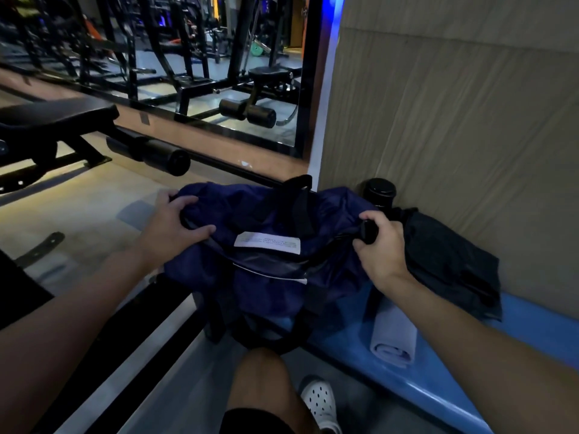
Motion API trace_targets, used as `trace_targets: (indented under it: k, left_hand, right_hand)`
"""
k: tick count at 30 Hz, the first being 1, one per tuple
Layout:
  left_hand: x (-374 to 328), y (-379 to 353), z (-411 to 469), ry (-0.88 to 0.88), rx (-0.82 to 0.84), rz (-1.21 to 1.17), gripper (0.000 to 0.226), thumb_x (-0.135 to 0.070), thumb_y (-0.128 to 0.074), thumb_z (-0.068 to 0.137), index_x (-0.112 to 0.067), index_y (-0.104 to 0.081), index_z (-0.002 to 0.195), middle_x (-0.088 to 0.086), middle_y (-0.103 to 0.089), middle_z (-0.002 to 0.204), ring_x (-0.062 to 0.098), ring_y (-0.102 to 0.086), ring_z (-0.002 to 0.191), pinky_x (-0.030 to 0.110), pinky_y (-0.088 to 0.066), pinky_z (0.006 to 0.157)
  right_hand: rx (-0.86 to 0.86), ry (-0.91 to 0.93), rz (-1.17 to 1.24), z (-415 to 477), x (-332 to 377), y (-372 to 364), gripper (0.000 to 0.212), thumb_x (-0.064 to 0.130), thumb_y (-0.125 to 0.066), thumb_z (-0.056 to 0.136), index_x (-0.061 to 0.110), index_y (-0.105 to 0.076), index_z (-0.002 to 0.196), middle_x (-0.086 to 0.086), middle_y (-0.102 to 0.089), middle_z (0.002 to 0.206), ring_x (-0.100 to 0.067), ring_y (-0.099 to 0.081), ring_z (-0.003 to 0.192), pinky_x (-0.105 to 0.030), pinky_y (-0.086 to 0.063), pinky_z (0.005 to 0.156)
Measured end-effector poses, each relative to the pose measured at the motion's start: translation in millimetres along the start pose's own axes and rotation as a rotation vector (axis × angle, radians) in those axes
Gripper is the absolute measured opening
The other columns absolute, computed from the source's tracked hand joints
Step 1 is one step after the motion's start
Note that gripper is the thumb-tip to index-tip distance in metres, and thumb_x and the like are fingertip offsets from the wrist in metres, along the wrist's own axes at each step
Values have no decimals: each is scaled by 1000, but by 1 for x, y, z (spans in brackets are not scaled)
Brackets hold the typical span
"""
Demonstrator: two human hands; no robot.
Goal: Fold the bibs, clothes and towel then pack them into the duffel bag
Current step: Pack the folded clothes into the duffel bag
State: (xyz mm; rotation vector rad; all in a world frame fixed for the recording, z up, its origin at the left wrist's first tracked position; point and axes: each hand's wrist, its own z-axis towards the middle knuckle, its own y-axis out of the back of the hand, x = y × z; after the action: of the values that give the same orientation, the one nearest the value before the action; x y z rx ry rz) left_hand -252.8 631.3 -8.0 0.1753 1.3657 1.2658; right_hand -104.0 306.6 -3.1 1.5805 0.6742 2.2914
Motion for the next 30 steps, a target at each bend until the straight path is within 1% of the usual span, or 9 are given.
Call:
trace_targets:
  k: [2,4,7,11,15,17,21,26,30]
  left_hand:
    - [-15,15,3,-23,-39,7,69,-26,-86,75,-6,-56,135,10,-32,139,16,-39,126,13,-24,102]
    - [-34,29,4,-45,-68,20,70,-29,-86,75,-8,-56,134,10,-31,143,19,-36,132,14,-24,104]
    - [-67,47,2,-68,-90,32,70,-35,-84,76,-14,-54,137,7,-29,145,22,-36,134,23,-28,106]
    - [-114,62,-3,-160,-112,26,70,-38,-83,77,-14,-55,137,9,-33,140,27,-37,133,30,-30,109]
    - [-158,67,-11,-229,-98,20,69,-39,-81,78,-13,-55,136,11,-30,143,28,-36,134,28,-29,108]
    - [-184,62,-17,-254,-99,10,68,-36,-82,78,-12,-56,136,13,-29,144,27,-36,134,22,-25,104]
    - [-237,39,-31,-330,-54,-33,67,-36,-81,79,-12,-56,136,14,-30,144,27,-38,132,21,-27,101]
    - [-308,-15,-53,-415,69,-99,64,-36,-80,80,-14,-56,136,14,-28,146,25,-39,133,20,-27,103]
    - [-364,-69,-74,-516,149,-172,65,-31,-82,78,-9,-58,134,14,-35,136,24,-44,126,18,-27,104]
  right_hand:
    - [0,20,24,1,13,13,47,-10,-63,84,17,-59,122,-9,-38,119,-12,-43,101,1,-27,83]
    - [-24,49,33,2,24,30,49,-11,-62,84,18,-58,123,-8,-37,119,-12,-43,102,8,-24,79]
    - [-69,80,46,2,37,60,51,-13,-61,83,16,-58,125,-7,-37,117,-11,-43,98,11,-24,72]
    - [-146,109,48,-5,46,106,52,-14,-60,81,15,-59,124,-7,-38,116,-7,-43,92,12,-22,75]
    - [-242,105,44,-11,47,153,53,-13,-63,76,17,-61,120,-11,-43,117,-14,-50,94,10,-26,77]
    - [-288,99,40,-15,41,178,54,-11,-65,74,22,-62,117,-12,-46,118,-16,-54,94,3,-34,83]
    - [-332,51,63,-32,17,234,56,-8,-65,74,33,-60,111,-11,-51,122,-16,-60,97,-29,-50,97]
    - [-444,-58,-18,-64,-27,315,53,-6,-66,77,29,-58,116,-8,-46,121,-7,-57,91,-29,-50,97]
    - [-553,-153,-82,-93,-70,380,54,-4,-67,77,31,-57,117,-7,-49,124,-15,-59,98,-38,-52,98]
